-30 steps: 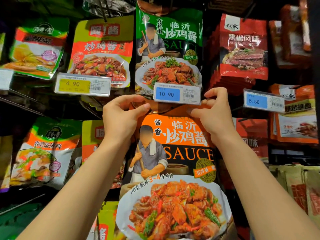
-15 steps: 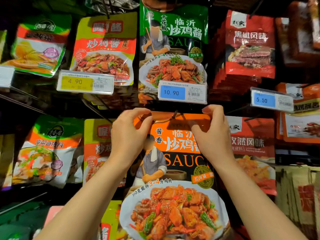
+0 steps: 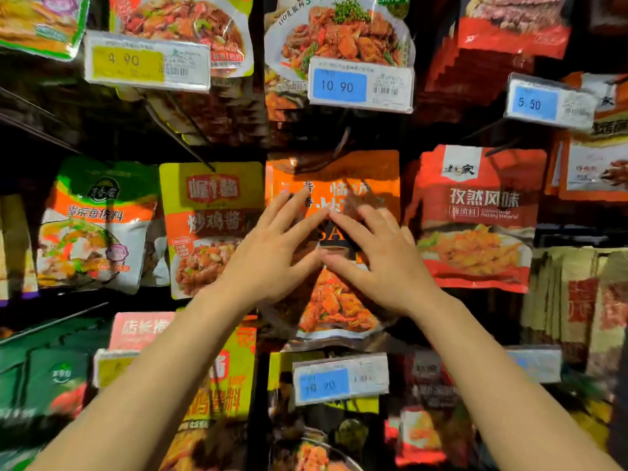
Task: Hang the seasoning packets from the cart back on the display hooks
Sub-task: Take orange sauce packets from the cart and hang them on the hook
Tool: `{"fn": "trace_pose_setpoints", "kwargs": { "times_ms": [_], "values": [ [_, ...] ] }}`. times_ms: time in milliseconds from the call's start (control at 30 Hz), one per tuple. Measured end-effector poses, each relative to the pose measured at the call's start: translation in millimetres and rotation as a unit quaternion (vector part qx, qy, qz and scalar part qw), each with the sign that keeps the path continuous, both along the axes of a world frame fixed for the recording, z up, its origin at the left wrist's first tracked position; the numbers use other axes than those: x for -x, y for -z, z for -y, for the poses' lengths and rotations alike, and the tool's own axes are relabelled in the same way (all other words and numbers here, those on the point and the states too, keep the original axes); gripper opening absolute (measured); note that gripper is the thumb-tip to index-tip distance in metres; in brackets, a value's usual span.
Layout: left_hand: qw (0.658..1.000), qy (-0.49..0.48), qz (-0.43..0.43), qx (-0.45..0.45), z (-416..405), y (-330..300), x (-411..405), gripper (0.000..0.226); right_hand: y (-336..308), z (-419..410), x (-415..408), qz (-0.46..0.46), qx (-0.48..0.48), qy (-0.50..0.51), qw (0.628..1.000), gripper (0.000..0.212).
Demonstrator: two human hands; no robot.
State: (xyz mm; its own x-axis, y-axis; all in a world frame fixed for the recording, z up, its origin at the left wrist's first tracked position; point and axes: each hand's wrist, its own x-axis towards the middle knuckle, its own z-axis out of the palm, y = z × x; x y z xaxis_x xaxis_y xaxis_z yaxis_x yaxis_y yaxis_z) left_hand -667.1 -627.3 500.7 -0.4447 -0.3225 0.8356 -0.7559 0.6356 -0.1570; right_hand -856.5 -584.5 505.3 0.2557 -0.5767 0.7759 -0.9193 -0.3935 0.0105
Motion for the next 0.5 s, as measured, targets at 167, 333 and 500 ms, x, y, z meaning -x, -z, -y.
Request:
{"fn": "trace_pose_setpoints", "kwargs": {
  "times_ms": [167,333,500],
  "values": [
    [0.997,-0.066,0.043,0.017,2.5,20.5,1.7,0.073,22.2,6.8,5.0,-0.044,-0.053,0.03,0.997,0.076],
    [0.995,-0.081,0.057,-0.021,-19.4,38.4,2.6,0.071,36.1,1.0,10.7,0.006,-0.022,-0.056,0.998,0.068],
    [0.996,-0.033,0.0,-0.089,-58.2,38.4,1.0,0.059,37.8,-22.5,7.7,0.118,-0.036,-0.151,0.981,0.051]
  ]
}}
